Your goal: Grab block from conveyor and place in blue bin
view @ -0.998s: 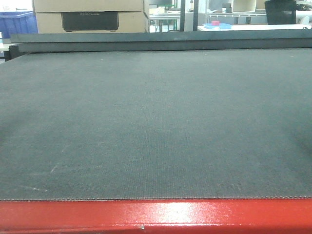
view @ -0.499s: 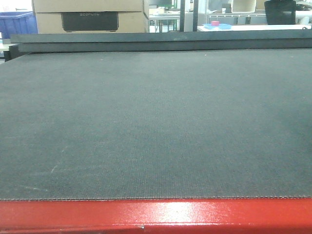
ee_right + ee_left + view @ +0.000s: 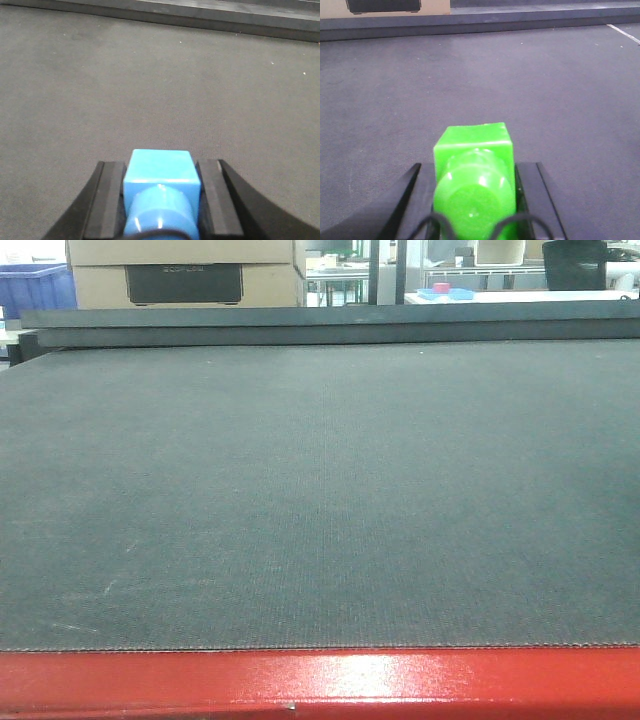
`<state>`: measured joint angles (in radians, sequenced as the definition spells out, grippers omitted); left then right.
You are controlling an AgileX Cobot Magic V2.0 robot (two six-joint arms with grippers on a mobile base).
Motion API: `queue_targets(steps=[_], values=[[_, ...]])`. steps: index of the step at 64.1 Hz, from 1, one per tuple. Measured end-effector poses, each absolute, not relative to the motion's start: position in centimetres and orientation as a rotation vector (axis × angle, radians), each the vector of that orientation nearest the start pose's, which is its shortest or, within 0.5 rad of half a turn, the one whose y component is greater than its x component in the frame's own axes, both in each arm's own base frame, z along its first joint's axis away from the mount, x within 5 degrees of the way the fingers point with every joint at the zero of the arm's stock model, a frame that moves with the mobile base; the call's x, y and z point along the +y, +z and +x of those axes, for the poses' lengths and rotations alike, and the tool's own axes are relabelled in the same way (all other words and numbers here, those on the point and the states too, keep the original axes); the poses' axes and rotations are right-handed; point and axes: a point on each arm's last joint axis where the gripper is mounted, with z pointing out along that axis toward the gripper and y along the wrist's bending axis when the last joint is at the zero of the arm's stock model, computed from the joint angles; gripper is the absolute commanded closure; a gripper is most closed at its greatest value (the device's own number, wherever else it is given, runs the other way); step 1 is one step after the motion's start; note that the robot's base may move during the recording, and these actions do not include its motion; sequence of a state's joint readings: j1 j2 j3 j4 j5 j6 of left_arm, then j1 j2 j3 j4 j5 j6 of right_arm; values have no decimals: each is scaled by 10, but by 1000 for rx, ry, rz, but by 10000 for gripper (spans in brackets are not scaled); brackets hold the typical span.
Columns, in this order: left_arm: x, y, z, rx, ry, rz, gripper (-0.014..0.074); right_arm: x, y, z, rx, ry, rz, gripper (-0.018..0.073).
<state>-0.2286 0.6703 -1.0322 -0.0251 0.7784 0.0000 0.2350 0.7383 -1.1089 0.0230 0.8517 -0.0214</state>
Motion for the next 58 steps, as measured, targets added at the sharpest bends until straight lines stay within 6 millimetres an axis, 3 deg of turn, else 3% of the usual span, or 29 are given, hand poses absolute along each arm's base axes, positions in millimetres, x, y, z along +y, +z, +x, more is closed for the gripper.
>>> queue_targets(steps=[58], values=[[-25, 428, 102, 1892, -174, 214, 707, 29, 437, 113, 1951, 162, -255, 715]])
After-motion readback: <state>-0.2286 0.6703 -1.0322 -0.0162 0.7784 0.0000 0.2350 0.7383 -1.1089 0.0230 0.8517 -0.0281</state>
